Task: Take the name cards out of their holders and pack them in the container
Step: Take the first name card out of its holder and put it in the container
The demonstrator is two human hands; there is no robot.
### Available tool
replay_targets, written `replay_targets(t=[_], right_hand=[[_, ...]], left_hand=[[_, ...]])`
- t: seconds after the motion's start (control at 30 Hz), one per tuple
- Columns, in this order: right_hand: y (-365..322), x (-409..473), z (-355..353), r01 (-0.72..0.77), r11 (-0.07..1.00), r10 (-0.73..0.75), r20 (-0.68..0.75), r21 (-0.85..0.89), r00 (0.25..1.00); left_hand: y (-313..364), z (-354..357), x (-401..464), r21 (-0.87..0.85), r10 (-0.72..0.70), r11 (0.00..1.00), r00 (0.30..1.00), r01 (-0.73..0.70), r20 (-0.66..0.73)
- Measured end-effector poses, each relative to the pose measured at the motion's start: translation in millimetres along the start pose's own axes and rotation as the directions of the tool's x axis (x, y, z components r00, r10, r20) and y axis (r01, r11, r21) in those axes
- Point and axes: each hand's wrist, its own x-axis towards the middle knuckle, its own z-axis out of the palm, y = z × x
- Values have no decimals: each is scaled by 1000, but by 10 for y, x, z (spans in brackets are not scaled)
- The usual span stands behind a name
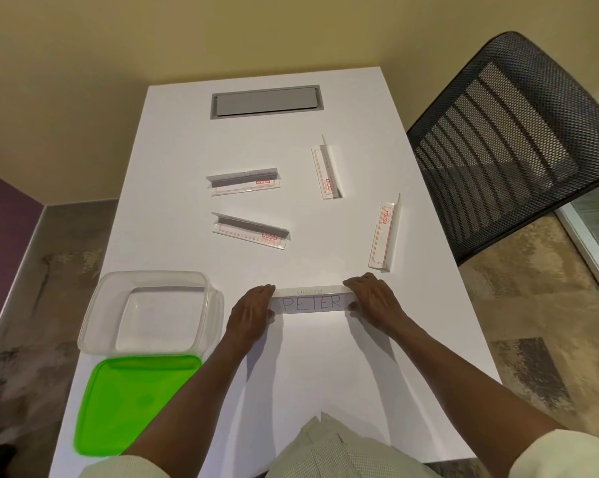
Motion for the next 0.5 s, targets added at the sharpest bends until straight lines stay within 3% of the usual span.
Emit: replay_targets(t=[0.27, 0.5], right_hand=[[-35, 84, 18, 7, 998, -3, 74, -60, 997], [-31, 97, 71, 45, 999, -44, 46, -25, 998]], left_hand=[[-20, -9, 102, 98, 100, 990, 994, -105, 51], [-32, 33, 193, 124, 95, 987, 994, -100, 47]])
